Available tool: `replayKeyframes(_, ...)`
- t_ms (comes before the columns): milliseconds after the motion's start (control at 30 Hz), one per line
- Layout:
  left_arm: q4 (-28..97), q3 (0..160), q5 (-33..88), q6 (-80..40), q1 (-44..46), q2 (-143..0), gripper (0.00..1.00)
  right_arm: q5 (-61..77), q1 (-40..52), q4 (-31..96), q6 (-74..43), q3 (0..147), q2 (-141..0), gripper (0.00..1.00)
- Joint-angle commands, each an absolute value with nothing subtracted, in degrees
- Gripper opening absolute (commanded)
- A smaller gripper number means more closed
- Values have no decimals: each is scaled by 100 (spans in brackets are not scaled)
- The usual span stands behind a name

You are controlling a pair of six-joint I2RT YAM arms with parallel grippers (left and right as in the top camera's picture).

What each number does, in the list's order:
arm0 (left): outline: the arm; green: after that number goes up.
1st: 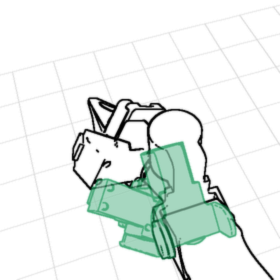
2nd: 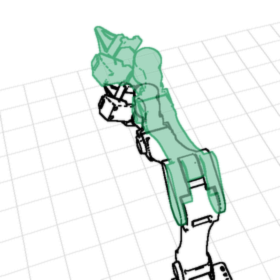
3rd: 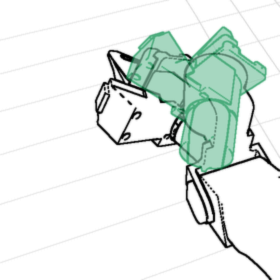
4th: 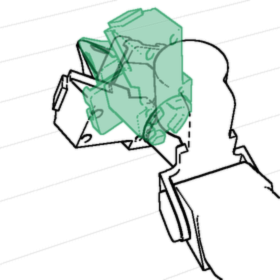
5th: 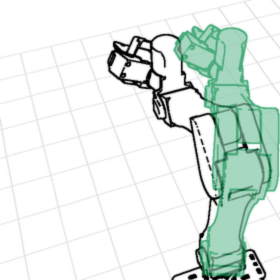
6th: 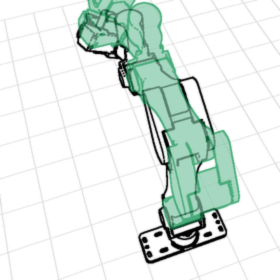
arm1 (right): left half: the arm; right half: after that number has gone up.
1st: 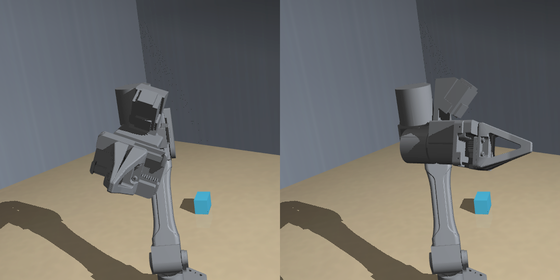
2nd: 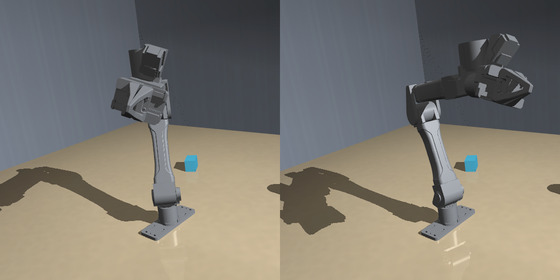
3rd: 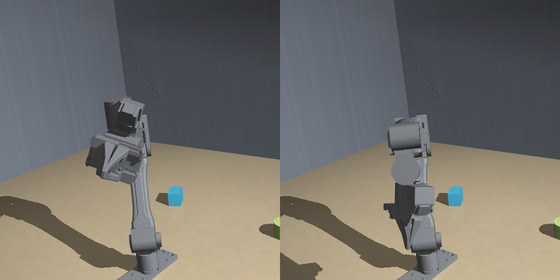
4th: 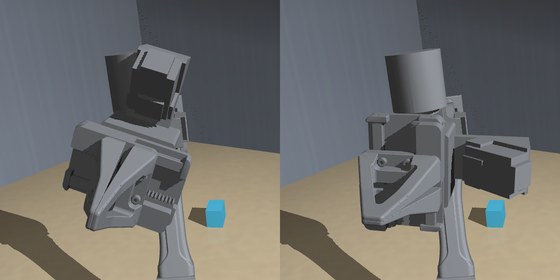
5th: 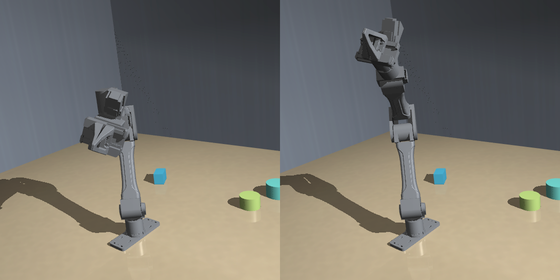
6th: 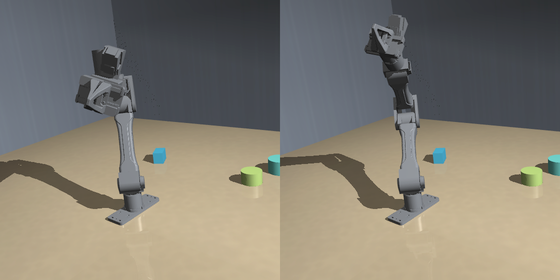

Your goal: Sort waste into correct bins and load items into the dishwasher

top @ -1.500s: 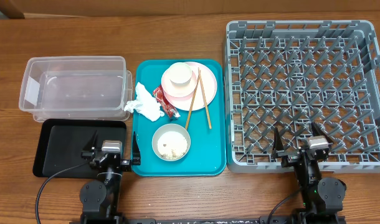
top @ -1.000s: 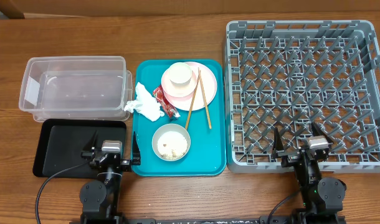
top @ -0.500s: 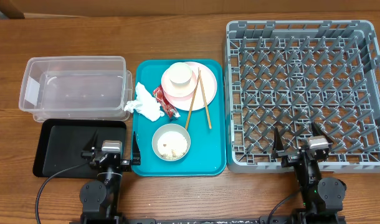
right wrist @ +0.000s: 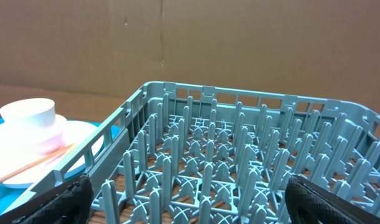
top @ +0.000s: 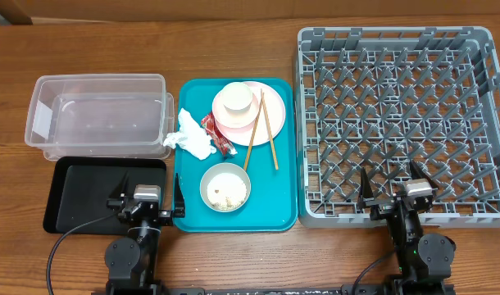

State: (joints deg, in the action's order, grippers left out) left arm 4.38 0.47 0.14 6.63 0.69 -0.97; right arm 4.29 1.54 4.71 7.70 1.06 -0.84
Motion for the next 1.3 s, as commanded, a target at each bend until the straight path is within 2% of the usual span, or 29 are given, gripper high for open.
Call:
replayKeyframes(0, 440, 25, -21, 770, 78, -34, 100, 462, 165, 438, 755, 45, -23, 100)
replayKeyframes(1033, 410, 27, -16, 768, 78, -34, 100, 462, 165, 438, 755, 45, -23, 100)
replayKeyframes(1133, 421, 27, 222, 757, 78, -34, 100, 462, 165, 438, 755, 45, -23, 100)
replayKeyframes(1267, 38, 106, 1422, 600, 78, -34, 100, 462, 165, 438, 755, 45, -23, 100)
